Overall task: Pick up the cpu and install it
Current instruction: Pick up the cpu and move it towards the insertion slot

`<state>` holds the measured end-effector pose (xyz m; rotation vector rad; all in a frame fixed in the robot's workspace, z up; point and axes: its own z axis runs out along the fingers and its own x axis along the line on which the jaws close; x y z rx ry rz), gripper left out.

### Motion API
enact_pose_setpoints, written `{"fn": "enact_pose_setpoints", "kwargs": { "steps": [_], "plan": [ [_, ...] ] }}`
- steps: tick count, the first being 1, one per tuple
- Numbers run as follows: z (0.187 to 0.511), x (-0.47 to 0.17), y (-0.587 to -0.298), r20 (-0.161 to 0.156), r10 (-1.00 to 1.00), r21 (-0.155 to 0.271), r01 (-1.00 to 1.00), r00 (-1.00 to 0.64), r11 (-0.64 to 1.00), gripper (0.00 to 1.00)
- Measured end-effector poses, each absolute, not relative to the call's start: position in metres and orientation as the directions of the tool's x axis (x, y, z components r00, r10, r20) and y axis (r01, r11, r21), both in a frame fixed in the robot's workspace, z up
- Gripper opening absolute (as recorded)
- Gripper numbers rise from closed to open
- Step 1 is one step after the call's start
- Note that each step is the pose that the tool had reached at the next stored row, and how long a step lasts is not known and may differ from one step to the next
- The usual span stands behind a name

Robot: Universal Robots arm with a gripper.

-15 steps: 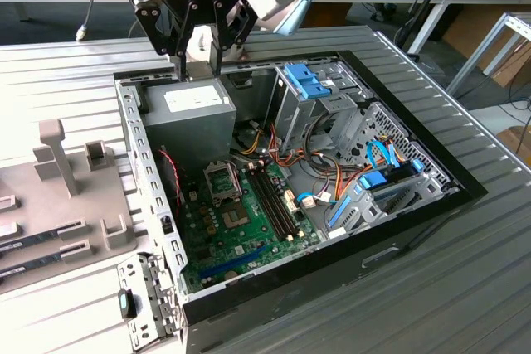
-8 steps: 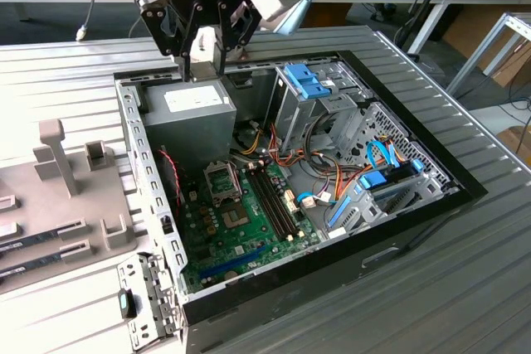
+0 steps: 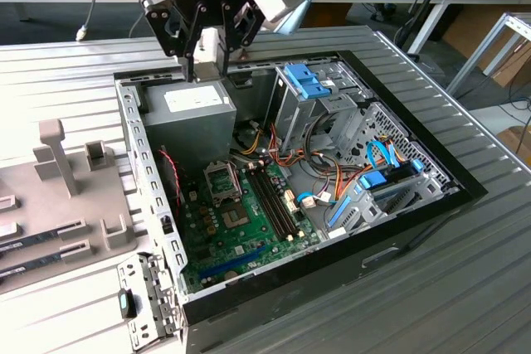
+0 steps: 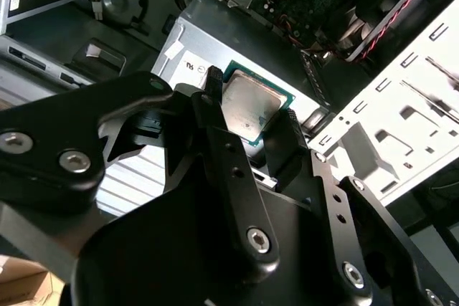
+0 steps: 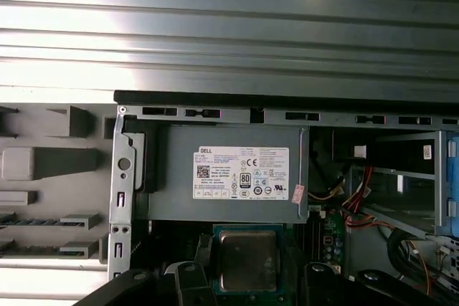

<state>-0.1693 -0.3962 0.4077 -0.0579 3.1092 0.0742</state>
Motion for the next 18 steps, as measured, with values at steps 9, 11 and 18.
{"fn": "enact_pose_setpoints", "kwargs": {
  "steps": [9, 11, 18],
  "plan": [
    [0.4063, -0.1653, -0.3962, -0.032, -0.036, 0.047, -0.038, -0.999, 0.998, 0.47],
    [0.4060, -0.1645, -0.3962, -0.032, -0.036, 0.047, -0.038, -0.999, 0.998, 0.47],
    [0.4047, -0.1602, -0.3962, -0.032, -0.036, 0.047, -0.038, -0.999, 0.998, 0.47]
  ]
}}
